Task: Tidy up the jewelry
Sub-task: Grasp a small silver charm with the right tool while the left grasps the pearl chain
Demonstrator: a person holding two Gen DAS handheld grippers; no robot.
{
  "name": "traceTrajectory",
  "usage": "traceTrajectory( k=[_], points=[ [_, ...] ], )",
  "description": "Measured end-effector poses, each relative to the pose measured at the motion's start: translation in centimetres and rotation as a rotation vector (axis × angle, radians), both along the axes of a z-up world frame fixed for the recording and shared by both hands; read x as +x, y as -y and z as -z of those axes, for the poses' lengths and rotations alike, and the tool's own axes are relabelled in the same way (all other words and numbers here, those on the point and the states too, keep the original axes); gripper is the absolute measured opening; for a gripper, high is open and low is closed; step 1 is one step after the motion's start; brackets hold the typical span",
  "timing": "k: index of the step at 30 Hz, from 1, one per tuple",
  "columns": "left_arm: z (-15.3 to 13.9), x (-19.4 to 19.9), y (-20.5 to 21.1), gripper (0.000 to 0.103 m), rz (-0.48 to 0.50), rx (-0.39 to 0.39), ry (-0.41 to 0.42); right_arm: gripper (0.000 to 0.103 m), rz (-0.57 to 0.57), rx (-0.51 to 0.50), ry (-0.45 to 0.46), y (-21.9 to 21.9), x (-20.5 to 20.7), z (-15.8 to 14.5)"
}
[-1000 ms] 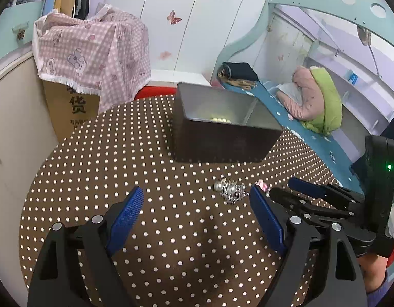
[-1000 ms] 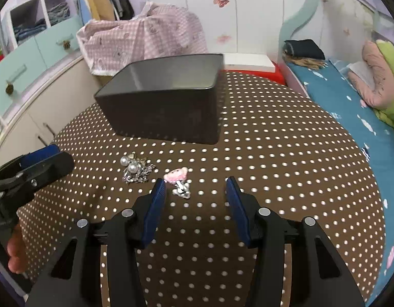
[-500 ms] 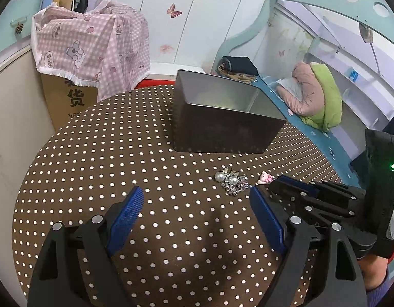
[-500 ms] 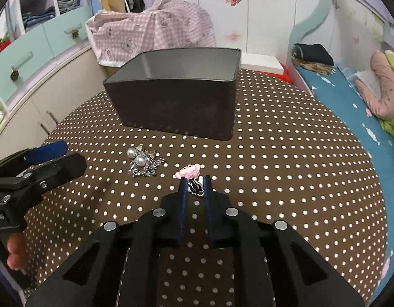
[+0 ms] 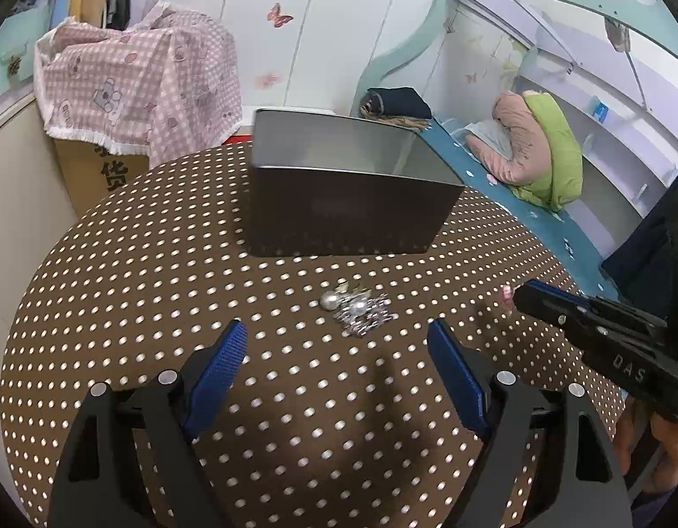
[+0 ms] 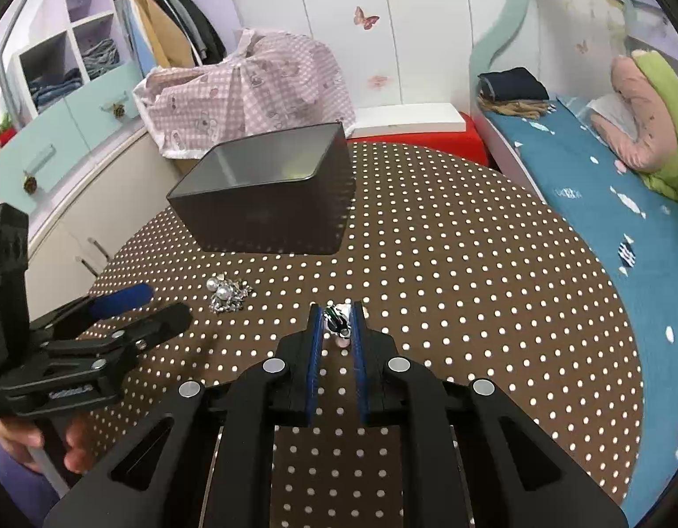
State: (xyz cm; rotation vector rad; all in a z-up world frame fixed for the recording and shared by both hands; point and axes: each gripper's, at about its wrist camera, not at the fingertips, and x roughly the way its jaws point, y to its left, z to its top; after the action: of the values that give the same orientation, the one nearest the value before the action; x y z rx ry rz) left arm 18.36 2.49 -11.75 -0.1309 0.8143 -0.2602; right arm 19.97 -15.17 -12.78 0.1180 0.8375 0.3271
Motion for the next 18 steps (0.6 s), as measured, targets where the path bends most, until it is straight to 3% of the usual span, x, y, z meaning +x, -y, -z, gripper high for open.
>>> traceTrajectory(
  k=[2,3,18],
  points=[
    [0.1,0.5,0.6,0.060,0.009,0.011,-0.004,0.013,-0.001,0.009,-0.004,0.1,0.1,0.2],
    [0.2,0.7,0.8,0.057,0.011,0.012,-0.006,0.013,-0.001,0.015,-0.007,0.2,0.1,0.3],
    [1.2,3.0,0.4,0.027,0.005,0.041,-0.041,0.013,-0.019,0.065,-0.016,0.6,0.6,0.8]
  ],
)
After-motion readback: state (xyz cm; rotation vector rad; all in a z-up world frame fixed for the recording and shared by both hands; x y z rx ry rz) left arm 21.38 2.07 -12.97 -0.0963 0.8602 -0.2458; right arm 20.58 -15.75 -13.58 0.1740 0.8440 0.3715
